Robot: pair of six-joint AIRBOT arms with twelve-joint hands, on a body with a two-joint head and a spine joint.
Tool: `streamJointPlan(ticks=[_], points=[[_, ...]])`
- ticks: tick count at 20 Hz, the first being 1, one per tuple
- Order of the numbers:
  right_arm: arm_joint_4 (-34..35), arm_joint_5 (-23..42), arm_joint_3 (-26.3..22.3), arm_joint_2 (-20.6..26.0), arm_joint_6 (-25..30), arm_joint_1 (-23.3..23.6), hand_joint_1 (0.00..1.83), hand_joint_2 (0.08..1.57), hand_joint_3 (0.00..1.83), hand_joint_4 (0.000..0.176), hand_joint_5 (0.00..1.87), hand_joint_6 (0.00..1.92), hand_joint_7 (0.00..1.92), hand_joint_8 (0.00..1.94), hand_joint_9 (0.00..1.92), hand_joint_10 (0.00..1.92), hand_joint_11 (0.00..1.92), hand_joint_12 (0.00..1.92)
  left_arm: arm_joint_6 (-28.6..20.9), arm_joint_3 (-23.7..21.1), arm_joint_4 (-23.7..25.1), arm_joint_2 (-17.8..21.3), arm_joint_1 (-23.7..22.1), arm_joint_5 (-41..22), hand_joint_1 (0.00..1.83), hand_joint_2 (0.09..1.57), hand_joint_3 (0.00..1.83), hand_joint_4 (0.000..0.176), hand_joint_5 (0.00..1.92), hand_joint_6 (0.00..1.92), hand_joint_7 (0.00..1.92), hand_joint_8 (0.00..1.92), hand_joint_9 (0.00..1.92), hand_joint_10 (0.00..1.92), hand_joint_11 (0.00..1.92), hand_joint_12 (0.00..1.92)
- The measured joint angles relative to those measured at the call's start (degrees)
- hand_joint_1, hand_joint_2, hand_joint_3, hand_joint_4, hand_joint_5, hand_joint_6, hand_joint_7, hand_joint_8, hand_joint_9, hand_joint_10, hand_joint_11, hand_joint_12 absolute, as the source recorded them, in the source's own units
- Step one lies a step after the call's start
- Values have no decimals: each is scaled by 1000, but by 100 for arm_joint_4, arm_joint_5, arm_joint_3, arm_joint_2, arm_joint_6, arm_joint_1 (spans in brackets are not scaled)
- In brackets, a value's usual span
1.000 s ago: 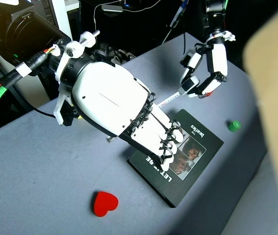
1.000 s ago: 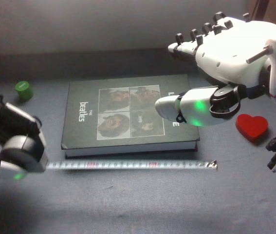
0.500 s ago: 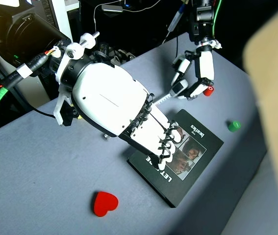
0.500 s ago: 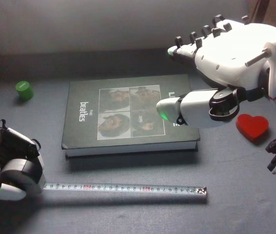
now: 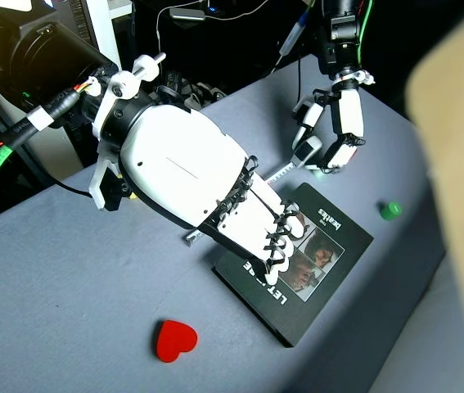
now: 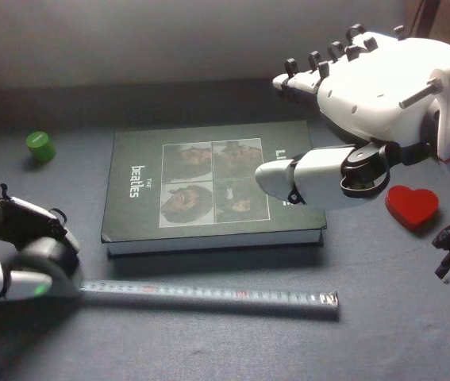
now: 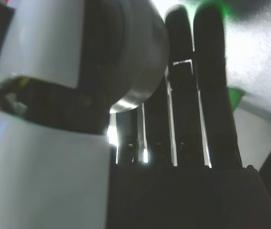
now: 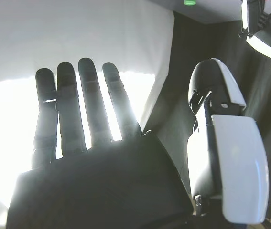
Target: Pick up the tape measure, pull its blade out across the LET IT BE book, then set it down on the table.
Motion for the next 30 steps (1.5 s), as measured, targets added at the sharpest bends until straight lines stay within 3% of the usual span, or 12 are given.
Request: streamJointPlan(ticks=[7,14,16,18,19,20,22,23,24,25,27,30], points=[[0,-2,0,0,0,0,30,1155,5,0,170,1,260,2,263,1,0,757,0,46,103,101,-240,258,452,1112,0,0,350,0,264,0,229,0,0,674],[0,4,0,0,0,0,29,1160,4,0,187,7,268,3,282,4,0,779,664,216,413,466,-2004,1346,401,1086,0,0,247,8,193,2,198,0,0,607],[0,0,0,0,0,0,68,1176,2,0,325,16,396,9,384,14,43,888,675,192,1016,450,-2855,2017,430,1108,1,0,441,17,401,13,473,54,120,915],[-11,-7,-7,0,4,0,358,1127,2,0,783,49,992,87,927,132,498,1058,1163,136,815,396,-3410,2380,580,1168,2,0,731,159,616,199,571,399,309,1241],[-24,-52,-28,0,4,0,508,1089,0,0,1019,95,1166,211,1055,391,713,1211,1812,13,450,387,-3738,2614,643,1184,1,0,537,953,437,852,433,964,383,1395],[9,-114,-61,-7,11,0,563,1076,0,0,1102,117,1191,328,1026,663,791,1301,3497,-170,-662,313,-4177,2959,659,1194,1,0,398,1397,315,1242,359,1259,405,1494],[9,-129,-66,-17,31,0,563,1076,0,0,1102,117,1191,328,1026,663,791,1301,5816,-387,-2350,278,-4631,3285,659,1194,1,0,398,1397,315,1242,359,1259,405,1494],[-9,-155,-66,-17,39,0,718,1071,0,0,956,912,1028,1044,1037,1439,982,1789,8362,-511,-4199,229,-5123,3574,805,1176,0,0,456,1816,344,1711,496,1754,611,1716],[-13,-190,-66,-20,50,0,718,1071,0,0,956,912,1028,1044,1037,1439,982,1789,10834,-579,-6131,188,-5482,3698,805,1176,0,0,456,1816,344,1711,496,1754,611,1716],[-11,-221,-66,-26,63,0,845,1092,3,0,959,1719,1048,1762,1226,1825,1352,1895,12207,-632,-7281,162,-5643,3672,967,1149,0,0,772,1900,717,1879,806,1888,794,1880],[-7,-361,-76,-59,94,0,905,1115,4,0,957,1921,1162,1941,1385,1921,1585,1921,13787,-935,-8572,76,-5831,3276,1053,1124,0,0,955,1921,988,1921,1033,1921,980,1921],[2,-448,-83,-83,195,-37,963,1171,10,0,1129,1921,1351,1941,1553,1921,1792,1921,14832,-1755,-9796,76,-5941,2175,1003,1147,5,0,1142,1921,1179,1921,1147,1921,1092,1921]])
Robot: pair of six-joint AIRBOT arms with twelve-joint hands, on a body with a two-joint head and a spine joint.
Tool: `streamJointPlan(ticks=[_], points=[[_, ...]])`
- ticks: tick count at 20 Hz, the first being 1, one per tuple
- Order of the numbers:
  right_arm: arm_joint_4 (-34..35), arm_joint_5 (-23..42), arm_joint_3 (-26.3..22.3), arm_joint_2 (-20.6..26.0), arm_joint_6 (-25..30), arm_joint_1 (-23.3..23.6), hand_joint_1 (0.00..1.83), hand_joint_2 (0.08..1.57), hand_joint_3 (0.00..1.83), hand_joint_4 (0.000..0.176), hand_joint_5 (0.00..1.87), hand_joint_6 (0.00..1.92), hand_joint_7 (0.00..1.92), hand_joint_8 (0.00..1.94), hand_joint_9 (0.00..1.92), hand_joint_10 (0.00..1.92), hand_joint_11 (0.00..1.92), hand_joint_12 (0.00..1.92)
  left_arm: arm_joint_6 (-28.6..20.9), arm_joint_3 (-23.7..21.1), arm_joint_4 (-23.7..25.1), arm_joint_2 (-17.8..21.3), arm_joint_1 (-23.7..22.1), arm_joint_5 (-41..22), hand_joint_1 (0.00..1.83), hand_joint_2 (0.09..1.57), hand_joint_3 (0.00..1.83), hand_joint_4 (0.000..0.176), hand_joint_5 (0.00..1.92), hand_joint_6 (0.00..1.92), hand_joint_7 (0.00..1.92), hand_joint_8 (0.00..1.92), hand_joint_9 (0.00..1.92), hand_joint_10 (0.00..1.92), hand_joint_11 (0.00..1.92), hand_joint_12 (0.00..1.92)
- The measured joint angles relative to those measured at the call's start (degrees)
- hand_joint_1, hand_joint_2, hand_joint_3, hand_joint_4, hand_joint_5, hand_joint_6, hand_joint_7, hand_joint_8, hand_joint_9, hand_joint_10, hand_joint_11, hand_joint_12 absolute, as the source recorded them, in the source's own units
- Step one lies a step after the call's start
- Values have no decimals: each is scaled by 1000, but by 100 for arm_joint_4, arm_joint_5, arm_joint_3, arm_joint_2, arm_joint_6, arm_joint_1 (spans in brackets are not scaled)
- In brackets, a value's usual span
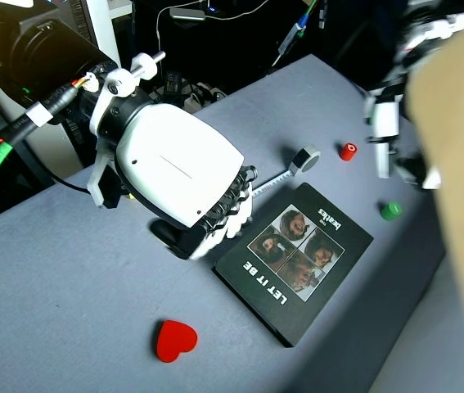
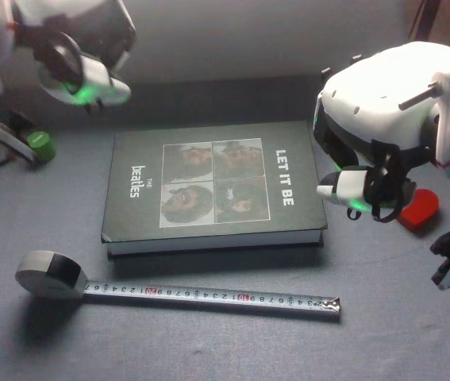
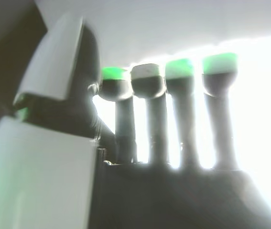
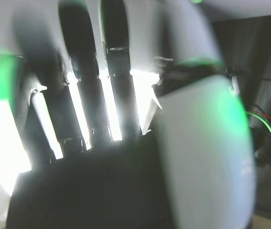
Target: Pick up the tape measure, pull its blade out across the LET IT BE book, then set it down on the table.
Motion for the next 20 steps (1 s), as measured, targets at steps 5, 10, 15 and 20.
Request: streamJointPlan(ticks=[5,10,15,20], points=[[-79,-57,-11,-13,122,-4,919,1299,0,175,1298,1921,1508,1941,1686,1921,1905,1921,210,-1073,-337,-352,157,-2271,835,1204,11,0,1404,1921,1475,1921,1460,1921,1433,1921],[-81,-87,-17,-28,208,-4,951,1295,0,176,1251,1921,1449,1941,1667,1921,1909,1921,162,-1287,-573,-1034,149,-3536,539,1275,1,0,1316,1921,1401,1921,1372,1921,1435,1921],[-92,-122,-24,-31,291,-4,947,1324,7,176,1293,1921,1496,1941,1720,1921,1921,1921,160,-1252,-592,-1182,140,-4205,609,1233,0,0,1178,1921,1217,1921,1227,1921,1356,1921],[-179,-133,-42,-42,297,-28,1001,1312,0,176,1339,1921,1568,1941,1809,1921,1921,1921,70,-1252,-603,-1174,155,-4242,729,1209,0,0,1075,1921,1157,1921,1190,1921,1261,1921]])
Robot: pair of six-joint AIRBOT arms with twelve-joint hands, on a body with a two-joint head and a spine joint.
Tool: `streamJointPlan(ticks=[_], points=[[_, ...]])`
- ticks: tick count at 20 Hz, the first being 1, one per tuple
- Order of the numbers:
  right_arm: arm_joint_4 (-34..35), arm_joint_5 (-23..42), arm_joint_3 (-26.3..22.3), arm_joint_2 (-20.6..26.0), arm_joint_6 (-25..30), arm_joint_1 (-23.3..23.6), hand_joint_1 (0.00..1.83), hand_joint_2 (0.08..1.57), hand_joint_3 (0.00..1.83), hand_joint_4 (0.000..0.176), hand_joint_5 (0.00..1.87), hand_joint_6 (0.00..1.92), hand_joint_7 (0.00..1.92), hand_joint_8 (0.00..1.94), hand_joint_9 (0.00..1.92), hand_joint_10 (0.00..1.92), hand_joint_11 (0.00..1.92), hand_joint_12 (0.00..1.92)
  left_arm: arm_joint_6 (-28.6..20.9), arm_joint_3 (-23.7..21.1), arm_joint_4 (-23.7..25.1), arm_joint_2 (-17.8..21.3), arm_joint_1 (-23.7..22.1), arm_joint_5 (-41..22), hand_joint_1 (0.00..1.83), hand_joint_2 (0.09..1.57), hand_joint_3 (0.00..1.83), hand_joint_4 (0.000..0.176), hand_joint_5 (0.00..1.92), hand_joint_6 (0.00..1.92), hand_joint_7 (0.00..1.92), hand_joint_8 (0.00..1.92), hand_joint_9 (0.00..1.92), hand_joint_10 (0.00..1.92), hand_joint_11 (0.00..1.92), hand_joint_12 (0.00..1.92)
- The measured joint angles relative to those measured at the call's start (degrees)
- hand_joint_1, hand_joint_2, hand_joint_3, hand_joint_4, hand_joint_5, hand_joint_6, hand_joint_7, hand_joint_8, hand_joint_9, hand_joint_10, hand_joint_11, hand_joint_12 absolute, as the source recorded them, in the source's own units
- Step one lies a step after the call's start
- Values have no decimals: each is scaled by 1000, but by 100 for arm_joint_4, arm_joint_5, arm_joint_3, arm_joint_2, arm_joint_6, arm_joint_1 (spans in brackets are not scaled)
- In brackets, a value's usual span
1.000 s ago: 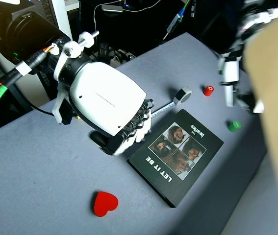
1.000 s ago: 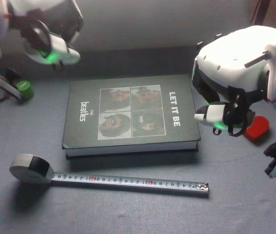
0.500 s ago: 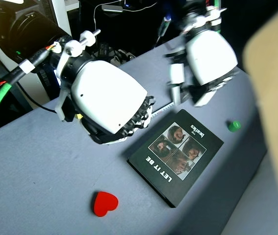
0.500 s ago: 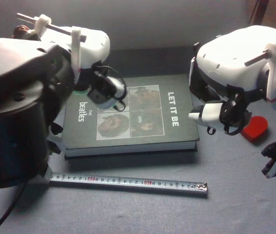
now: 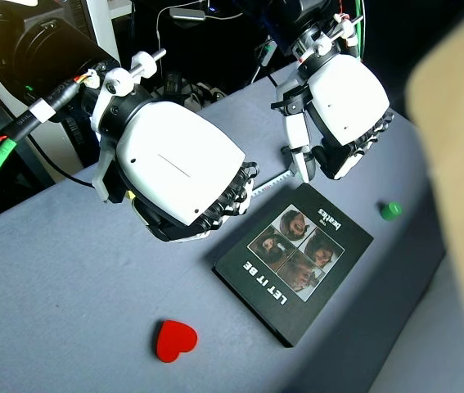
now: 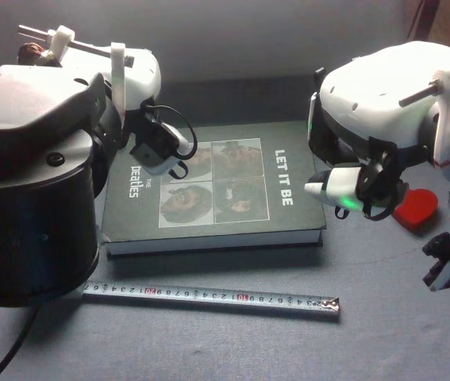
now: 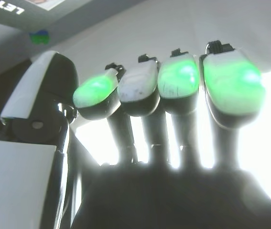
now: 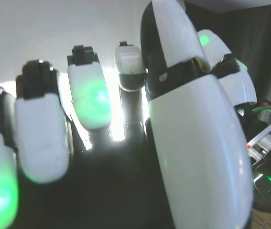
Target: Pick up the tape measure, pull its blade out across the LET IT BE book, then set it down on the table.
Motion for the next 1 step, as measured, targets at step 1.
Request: streamJointPlan(ticks=[1], points=[[15,-4,0,0,9,-2,1016,1300,0,176,1344,1921,1580,1941,1806,1921,1921,1921,0,0,11,4,0,-2,755,1202,2,0,1048,1921,1151,1921,1189,1921,1248,1921]])
